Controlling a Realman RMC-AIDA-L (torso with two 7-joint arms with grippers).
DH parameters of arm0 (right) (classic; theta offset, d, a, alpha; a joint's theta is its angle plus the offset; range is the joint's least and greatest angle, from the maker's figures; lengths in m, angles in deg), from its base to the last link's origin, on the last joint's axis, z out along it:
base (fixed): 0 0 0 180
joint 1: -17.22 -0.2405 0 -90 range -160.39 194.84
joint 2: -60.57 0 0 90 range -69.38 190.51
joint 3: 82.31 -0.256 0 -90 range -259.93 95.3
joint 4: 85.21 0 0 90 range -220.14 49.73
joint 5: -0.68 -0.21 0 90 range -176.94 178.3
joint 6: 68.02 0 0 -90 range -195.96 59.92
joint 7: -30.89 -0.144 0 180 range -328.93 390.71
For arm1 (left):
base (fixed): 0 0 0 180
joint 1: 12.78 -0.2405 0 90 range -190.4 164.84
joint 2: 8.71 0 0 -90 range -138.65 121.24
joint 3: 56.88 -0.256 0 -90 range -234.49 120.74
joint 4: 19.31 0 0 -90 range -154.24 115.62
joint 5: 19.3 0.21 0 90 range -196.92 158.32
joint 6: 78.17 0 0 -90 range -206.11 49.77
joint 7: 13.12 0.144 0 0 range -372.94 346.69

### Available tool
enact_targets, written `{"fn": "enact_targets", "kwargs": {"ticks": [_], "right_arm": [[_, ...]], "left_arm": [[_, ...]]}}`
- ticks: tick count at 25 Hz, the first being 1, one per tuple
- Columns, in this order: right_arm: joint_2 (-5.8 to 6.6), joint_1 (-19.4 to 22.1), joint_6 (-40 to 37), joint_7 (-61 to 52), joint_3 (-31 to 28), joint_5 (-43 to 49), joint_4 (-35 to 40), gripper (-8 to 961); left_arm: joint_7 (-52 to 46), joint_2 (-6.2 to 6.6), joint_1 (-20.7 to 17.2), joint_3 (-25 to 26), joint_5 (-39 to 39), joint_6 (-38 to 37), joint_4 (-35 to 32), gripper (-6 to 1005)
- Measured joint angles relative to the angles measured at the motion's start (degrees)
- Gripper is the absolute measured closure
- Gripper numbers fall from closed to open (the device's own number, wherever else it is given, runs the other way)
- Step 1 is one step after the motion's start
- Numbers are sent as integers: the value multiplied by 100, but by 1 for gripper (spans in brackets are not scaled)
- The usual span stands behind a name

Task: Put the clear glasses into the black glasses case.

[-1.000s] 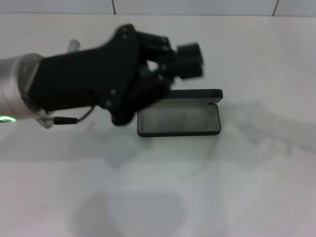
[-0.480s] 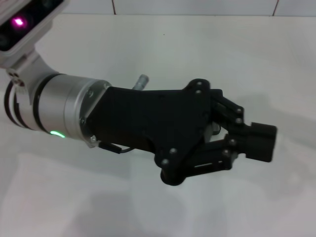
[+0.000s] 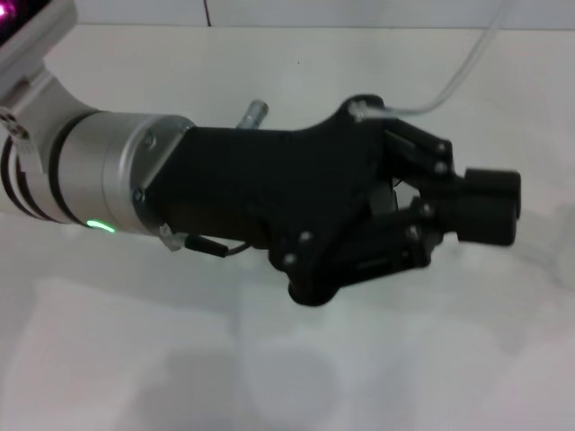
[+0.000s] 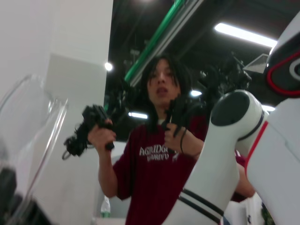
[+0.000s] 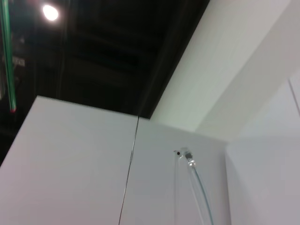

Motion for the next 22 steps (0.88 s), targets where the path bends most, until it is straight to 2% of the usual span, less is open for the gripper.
{"fn": "enact_targets", "kwargs": {"ticks": [6,14,22], "right_arm": [[3,-16,432,300,611,4,31,900],[10,-25,633,318,878,38,42,900],[-4,-73,810,320,1114,90,42,900]], "left_arm": [[73,-5,-58,148,-295,26,99,930],[286,-8,62,616,-454,66,880,930],[359,-15,3,725,-454,240,982,929]]}}
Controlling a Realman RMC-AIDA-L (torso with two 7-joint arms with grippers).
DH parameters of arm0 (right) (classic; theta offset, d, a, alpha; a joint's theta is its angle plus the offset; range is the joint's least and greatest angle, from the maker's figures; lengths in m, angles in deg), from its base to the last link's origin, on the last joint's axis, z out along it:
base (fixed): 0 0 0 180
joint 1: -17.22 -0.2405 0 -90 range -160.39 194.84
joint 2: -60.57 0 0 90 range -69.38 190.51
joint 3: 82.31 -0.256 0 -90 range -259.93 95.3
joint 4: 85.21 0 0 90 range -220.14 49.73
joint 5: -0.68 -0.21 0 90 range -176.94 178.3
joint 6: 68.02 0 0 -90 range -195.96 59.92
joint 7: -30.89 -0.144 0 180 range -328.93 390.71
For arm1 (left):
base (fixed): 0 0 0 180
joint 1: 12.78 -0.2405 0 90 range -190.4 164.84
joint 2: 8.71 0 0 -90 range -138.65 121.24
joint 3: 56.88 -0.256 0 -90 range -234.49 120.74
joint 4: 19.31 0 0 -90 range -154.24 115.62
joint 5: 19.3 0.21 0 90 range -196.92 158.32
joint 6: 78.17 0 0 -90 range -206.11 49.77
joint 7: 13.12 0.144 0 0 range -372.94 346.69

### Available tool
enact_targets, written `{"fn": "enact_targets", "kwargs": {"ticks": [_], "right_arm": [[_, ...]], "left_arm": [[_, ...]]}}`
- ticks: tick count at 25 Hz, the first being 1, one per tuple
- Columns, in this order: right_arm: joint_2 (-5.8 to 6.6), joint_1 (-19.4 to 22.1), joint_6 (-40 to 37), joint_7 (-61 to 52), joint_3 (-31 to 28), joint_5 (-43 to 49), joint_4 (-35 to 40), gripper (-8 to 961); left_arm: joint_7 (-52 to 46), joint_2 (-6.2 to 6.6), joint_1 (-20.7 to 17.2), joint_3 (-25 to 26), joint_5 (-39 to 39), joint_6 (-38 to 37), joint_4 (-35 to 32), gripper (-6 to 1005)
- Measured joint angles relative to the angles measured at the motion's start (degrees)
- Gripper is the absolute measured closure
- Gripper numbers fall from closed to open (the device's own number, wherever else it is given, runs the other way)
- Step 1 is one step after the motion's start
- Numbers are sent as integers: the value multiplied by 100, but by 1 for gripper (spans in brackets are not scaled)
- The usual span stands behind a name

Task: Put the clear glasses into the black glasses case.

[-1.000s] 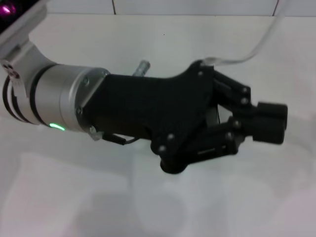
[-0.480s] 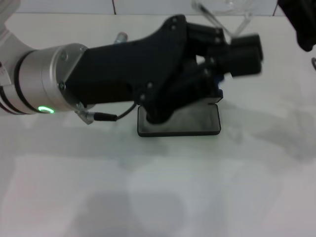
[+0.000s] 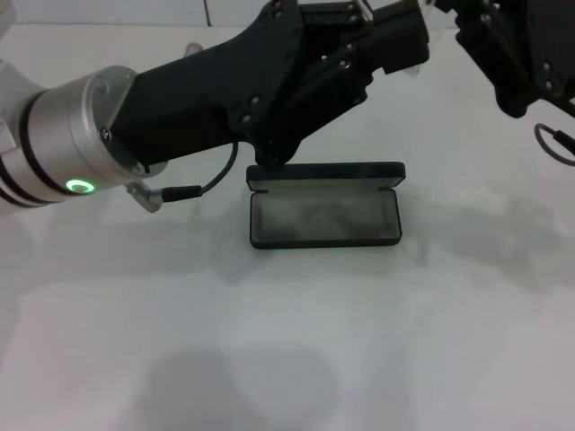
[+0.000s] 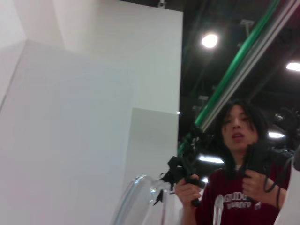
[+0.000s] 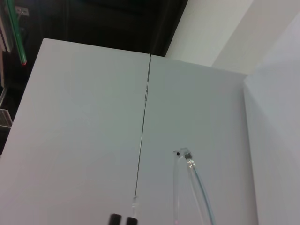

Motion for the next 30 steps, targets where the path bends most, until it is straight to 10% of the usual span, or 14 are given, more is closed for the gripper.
{"fn": "enact_targets", "kwargs": {"ticks": [30], "right_arm": [[-3,-88,308,-38,408,63,-2,901]], "left_arm": [[155,2,-50,9,-166,287,56,929]]}}
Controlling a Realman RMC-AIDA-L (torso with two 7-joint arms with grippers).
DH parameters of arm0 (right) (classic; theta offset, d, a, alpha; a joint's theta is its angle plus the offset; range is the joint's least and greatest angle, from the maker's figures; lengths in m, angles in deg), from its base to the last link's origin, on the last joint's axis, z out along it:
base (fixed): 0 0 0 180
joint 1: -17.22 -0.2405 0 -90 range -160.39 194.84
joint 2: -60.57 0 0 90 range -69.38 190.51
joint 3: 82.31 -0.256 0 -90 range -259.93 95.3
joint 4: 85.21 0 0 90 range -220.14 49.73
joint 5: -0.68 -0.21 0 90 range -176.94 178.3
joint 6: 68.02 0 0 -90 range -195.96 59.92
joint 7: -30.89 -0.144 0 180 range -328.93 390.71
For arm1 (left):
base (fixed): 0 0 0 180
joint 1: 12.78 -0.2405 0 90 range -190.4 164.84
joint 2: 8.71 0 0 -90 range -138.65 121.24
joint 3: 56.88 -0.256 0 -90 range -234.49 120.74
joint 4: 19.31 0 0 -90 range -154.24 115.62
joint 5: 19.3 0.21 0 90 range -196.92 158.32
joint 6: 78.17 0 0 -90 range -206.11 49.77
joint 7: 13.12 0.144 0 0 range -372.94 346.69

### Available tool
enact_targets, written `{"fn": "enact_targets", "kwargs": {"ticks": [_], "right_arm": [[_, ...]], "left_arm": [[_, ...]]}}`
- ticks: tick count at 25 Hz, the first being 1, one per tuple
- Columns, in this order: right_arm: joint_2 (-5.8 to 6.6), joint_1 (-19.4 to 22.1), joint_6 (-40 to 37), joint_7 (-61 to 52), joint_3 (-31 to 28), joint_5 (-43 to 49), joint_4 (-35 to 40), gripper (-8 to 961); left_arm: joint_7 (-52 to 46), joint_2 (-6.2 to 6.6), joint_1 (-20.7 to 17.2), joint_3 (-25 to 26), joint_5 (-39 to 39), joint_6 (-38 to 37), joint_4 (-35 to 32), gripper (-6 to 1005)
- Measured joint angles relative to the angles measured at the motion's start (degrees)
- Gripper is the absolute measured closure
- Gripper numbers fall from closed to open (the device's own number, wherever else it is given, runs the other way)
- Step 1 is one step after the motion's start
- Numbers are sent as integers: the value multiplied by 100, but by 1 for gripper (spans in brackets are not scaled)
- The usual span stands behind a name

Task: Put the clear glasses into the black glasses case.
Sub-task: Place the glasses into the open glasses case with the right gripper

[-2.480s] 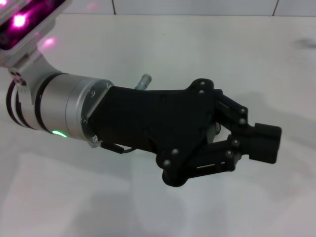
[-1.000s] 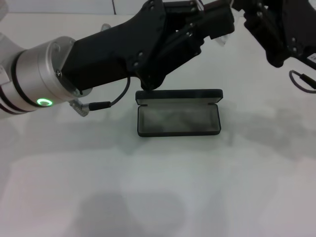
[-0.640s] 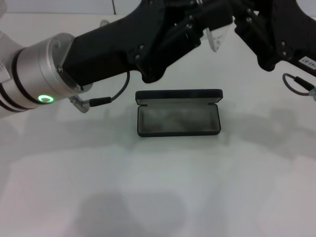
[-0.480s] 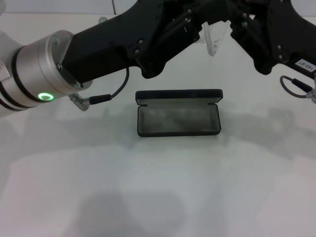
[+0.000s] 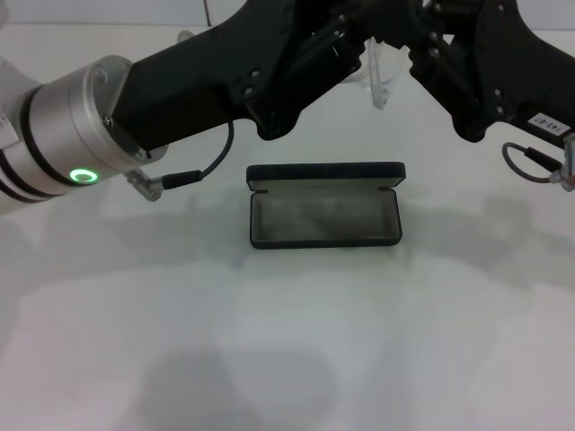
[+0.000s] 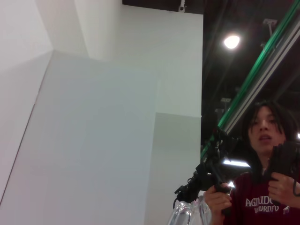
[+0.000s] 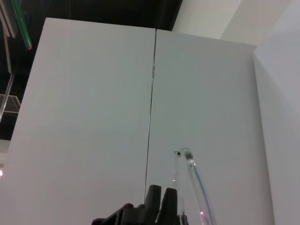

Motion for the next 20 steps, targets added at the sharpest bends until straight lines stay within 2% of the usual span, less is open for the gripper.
{"fn": "enact_targets", "kwargs": {"ticks": [20], "right_arm": [[-2,87,-37,31,-71,-206,-41,901]], "left_arm": [[4,17,-31,-38,67,-21,1,929]]}}
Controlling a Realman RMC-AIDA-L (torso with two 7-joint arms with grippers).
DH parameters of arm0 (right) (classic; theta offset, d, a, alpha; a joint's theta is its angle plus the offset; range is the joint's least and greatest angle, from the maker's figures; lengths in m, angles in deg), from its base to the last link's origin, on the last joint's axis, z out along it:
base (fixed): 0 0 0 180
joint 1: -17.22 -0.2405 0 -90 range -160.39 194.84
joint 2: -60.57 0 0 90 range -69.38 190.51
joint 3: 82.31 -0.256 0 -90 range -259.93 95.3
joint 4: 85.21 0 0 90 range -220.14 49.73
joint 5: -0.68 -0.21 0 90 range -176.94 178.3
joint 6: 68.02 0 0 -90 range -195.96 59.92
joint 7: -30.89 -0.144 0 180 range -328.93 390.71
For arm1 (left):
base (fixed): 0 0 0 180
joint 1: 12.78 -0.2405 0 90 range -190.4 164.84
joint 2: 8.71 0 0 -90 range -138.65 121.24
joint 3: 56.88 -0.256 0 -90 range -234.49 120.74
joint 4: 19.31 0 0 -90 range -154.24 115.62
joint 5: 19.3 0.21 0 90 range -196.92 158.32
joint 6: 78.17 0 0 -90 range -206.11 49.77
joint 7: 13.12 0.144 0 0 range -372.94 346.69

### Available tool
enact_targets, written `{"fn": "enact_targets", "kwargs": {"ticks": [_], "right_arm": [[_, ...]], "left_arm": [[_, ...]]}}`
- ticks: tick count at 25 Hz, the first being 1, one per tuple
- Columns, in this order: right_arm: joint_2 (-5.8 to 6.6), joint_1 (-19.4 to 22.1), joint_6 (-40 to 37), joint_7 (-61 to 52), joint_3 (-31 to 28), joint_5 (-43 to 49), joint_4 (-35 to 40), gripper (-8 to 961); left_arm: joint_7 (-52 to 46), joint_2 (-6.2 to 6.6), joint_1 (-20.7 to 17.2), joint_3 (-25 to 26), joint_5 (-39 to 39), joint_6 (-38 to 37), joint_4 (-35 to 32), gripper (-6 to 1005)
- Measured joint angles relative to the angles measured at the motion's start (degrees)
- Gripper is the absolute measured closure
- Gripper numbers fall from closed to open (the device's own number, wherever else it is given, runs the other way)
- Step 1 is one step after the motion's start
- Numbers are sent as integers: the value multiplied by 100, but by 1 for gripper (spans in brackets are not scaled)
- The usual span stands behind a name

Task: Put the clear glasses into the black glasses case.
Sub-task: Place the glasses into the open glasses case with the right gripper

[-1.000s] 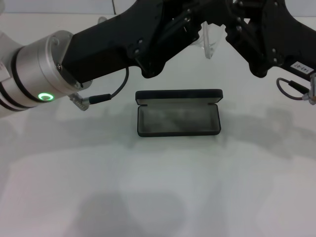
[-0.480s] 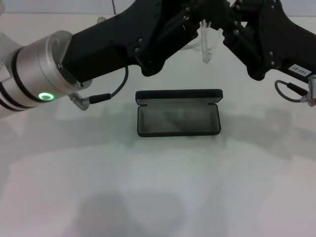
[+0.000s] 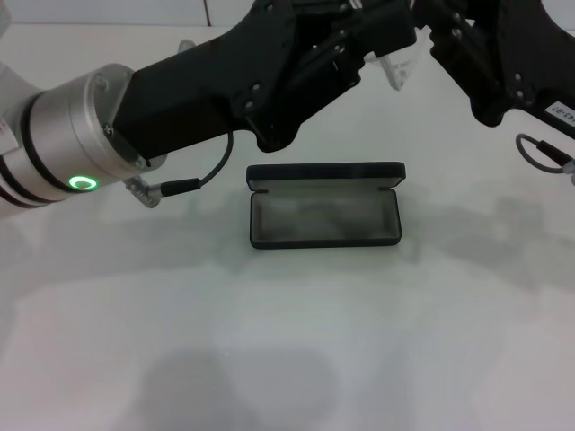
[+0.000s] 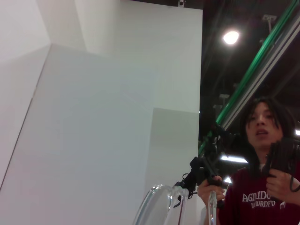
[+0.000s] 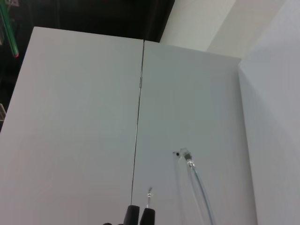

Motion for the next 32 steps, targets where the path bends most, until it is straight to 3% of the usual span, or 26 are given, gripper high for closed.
{"fn": "enact_targets", "kwargs": {"ticks": [32], "right_arm": [[1,8,18,7,-20,-31,-2,901]], "left_arm": [[562,-14,-26,19,-42,165,0,928]]}}
